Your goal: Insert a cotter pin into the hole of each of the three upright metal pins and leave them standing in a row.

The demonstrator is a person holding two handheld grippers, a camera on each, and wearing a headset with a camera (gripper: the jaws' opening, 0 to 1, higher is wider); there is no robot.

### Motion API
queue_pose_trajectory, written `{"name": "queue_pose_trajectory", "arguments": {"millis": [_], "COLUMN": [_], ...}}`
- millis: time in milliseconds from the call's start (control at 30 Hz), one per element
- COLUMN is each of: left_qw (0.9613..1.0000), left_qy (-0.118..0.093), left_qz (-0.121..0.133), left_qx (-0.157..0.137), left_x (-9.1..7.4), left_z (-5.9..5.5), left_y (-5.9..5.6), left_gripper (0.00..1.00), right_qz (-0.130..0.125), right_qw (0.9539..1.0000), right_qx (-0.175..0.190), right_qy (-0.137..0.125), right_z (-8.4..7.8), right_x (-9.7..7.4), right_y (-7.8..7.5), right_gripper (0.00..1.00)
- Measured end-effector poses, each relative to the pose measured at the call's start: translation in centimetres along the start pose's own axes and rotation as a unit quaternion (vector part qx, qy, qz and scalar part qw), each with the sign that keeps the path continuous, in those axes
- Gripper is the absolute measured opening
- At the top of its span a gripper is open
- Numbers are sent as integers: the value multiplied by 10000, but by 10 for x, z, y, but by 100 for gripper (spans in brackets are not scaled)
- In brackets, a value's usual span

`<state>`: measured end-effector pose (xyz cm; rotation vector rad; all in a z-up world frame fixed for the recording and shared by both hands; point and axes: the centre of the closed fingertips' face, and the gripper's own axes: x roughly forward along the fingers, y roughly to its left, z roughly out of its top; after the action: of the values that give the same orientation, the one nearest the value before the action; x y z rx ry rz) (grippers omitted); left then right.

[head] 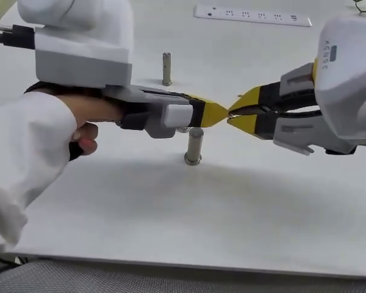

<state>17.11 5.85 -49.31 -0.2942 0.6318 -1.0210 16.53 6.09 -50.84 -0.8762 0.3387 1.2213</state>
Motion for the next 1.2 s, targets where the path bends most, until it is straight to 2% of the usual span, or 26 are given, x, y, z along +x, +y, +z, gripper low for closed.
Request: {"name": "queue_pose_trajectory", "arguments": {"millis": [100,167,267,433,467,567,633,667,700,767,900,1100,1200], "left_qw": [10000,9999,9998,9988,9983,9962,9948,9939,9920,9877,9854,9785,9777], "left_qy": [20,48,63,23,57,83,67,38,35,29,40,128,104], "left_qz": [12,18,3,-114,-156,-278,-350,-436,-481,-556,-624,-734,-793], "left_qx": [46,115,175,471,566,821,952,1014,1165,1460,1586,1923,1942], "left_x": [-1,-2,-4,-9,-10,-13,-15,-16,-17,-18,-19,-20,-21], "left_z": [-1,-2,-3,-1,-2,-4,-4,-3,-3,-3,-4,-9,-8], "left_y": [1,1,1,-2,-4,-8,-11,-14,-16,-20,-22,-22,-22], "left_gripper": [0,0,0,0,0,0,0,0,0,0,0,0,0], "right_qz": [132,230,353,678,672,917,1117,1124,1218,1259,1437,1600,1656], "right_qw": [9995,9975,9940,9838,9832,9733,9671,9667,9641,9624,9584,9562,9558], "right_qx": [288,657,1002,1595,1618,1994,2158,2152,2195,2229,2271,2234,2194], "right_qy": [-59,-155,-264,-466,-512,-665,-755,-813,-869,-909,-958,-1007,-1045], "right_z": [-4,-1,-6,-9,-11,-11,-5,-4,-2,-1,2,6,9], "right_x": [0,-1,-2,-5,-5,-5,-7,-7,-7,-8,-7,-4,-4], "right_y": [3,4,4,6,3,7,16,14,16,17,20,27,30], "right_gripper": [7,9,10,11,11,13,15,14,14,13,10,6,4]}}
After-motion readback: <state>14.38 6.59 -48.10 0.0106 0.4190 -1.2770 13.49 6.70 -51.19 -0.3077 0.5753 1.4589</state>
